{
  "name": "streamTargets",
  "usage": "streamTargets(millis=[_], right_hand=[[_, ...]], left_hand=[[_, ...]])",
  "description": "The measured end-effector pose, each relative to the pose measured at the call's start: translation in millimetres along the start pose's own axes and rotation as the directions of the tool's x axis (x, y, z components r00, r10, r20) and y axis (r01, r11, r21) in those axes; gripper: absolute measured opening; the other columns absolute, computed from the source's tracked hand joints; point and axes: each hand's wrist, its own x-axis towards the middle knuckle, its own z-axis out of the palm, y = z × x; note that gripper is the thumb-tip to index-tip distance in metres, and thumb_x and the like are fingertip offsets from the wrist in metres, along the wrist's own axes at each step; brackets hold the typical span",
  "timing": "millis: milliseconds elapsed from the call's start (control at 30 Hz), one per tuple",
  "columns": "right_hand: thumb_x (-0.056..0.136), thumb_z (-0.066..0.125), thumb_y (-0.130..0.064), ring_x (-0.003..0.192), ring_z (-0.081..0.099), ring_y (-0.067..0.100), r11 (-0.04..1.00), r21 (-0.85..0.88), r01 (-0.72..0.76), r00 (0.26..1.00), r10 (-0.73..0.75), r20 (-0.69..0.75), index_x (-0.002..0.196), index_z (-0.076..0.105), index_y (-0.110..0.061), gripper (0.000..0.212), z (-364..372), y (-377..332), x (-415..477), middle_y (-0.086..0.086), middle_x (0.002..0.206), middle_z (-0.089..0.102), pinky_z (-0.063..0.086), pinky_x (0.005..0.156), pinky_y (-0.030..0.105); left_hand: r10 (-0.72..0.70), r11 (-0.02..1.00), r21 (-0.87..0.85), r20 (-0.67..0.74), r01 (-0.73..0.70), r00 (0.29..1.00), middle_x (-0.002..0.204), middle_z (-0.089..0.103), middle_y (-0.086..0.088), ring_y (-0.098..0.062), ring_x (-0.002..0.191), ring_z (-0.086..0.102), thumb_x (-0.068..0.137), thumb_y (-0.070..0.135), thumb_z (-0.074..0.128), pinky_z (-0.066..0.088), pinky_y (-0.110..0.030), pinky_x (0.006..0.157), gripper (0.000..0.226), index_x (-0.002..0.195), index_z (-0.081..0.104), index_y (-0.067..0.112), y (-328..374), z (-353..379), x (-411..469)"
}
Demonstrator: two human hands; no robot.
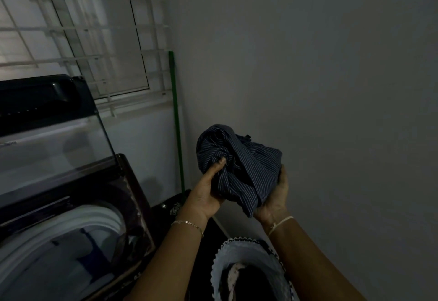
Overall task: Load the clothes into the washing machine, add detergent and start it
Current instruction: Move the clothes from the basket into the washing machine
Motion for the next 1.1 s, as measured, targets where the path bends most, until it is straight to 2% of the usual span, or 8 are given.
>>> streamTargets(millis=[167, 433, 567, 733, 800, 867, 967, 1100], right_hand=[[0.088, 0.039, -0.065, 0.109, 0.060, 0.037, 0.999, 0.001, -0.052, 0.998, 0.052, 0.040, 0.124, 0.060, -0.011, 0.068, 9.2, 2.8, -7.1, 0.020, 0.119, 0.066, 0.050, 0.092, 0.054], [0.087, 0.042, -0.065, 0.110, 0.059, 0.037, 0.995, 0.010, -0.102, 0.990, 0.101, 0.103, 0.127, 0.061, -0.009, 0.070, 13.7, 16.7, -10.9, 0.020, 0.127, 0.061, 0.045, 0.100, 0.052], [0.088, 0.042, -0.061, 0.103, 0.063, 0.037, 0.989, 0.048, -0.138, 0.987, 0.133, 0.091, 0.113, 0.070, -0.009, 0.065, 14.7, 34.9, -13.3, 0.020, 0.116, 0.066, 0.054, 0.086, 0.051], [0.090, 0.041, -0.058, 0.102, 0.061, 0.034, 0.976, 0.023, -0.218, 0.975, 0.217, 0.039, 0.121, 0.061, -0.010, 0.060, 22.1, 78.8, -11.5, 0.017, 0.108, 0.069, 0.055, 0.084, 0.050], [0.091, 0.041, -0.057, 0.096, 0.062, 0.033, 0.968, -0.003, -0.249, 0.968, 0.249, 0.012, 0.116, 0.063, -0.012, 0.056, 26.7, 100.9, -13.3, 0.015, 0.099, 0.072, 0.055, 0.080, 0.049], [0.092, 0.040, -0.056, 0.093, 0.062, 0.031, 0.958, -0.043, -0.282, 0.959, 0.281, -0.017, 0.117, 0.063, -0.013, 0.054, 33.0, 123.2, -15.6, 0.013, 0.095, 0.073, 0.056, 0.079, 0.046], [0.091, 0.041, -0.056, 0.096, 0.061, 0.030, 0.933, -0.072, -0.353, 0.936, 0.351, -0.034, 0.123, 0.059, -0.015, 0.056, 44.7, 155.7, -18.6, 0.013, 0.106, 0.067, 0.051, 0.089, 0.043], [0.091, 0.041, -0.057, 0.093, 0.061, 0.030, 0.896, -0.133, -0.423, 0.906, 0.422, -0.041, 0.117, 0.061, -0.015, 0.054, 61.0, 204.1, -18.1, 0.013, 0.105, 0.066, 0.055, 0.080, 0.041]], left_hand=[[0.059, 0.998, 0.011, -0.038, -0.058, 0.998, 0.117, 0.068, -0.011, -0.027, 0.112, 0.061, 0.070, 0.021, 0.071, 0.048, -0.042, 0.097, 0.048, 0.116, 0.065, 0.010, -2.2, -8.0, -5.3], [0.094, 0.996, 0.009, -0.117, -0.094, 0.989, 0.122, 0.065, -0.012, -0.030, 0.115, 0.058, 0.071, 0.019, 0.069, 0.043, -0.049, 0.104, 0.053, 0.123, 0.063, 0.010, -4.0, -23.8, -20.5], [0.103, 0.995, 0.016, -0.150, -0.102, 0.983, 0.124, 0.064, -0.013, -0.030, 0.119, 0.056, 0.073, 0.016, 0.068, 0.039, -0.049, 0.108, 0.049, 0.121, 0.064, 0.009, 4.1, -36.8, -40.0], [0.163, 0.985, -0.035, -0.159, -0.171, 0.974, 0.107, 0.072, -0.010, -0.023, 0.098, 0.068, 0.077, 0.010, 0.063, 0.054, -0.037, 0.087, 0.024, 0.096, 0.077, 0.010, 20.3, -69.7, -77.6], [0.199, 0.979, 0.000, -0.160, -0.202, 0.967, 0.113, 0.069, -0.011, -0.026, 0.104, 0.066, 0.077, 0.010, 0.066, 0.054, -0.039, 0.088, 0.026, 0.102, 0.074, 0.009, 29.2, -89.2, -97.0], [0.222, 0.974, -0.004, -0.147, -0.225, 0.964, 0.119, 0.066, -0.012, -0.028, 0.107, 0.065, 0.067, 0.016, 0.081, 0.054, -0.043, 0.091, 0.039, 0.106, 0.074, 0.010, 38.9, -110.2, -117.0], [0.273, 0.953, -0.099, -0.128, -0.287, 0.953, 0.129, 0.061, -0.013, -0.031, 0.117, 0.060, 0.041, 0.045, 0.093, 0.044, -0.048, 0.104, 0.092, 0.121, 0.064, 0.010, 57.0, -135.8, -145.8], [0.296, 0.924, -0.209, -0.137, -0.320, 0.945, 0.141, 0.051, -0.017, -0.036, 0.131, 0.047, 0.067, 0.076, 0.057, 0.024, -0.052, 0.116, 0.096, 0.137, 0.051, 0.010, 94.7, -161.5, -179.3]])
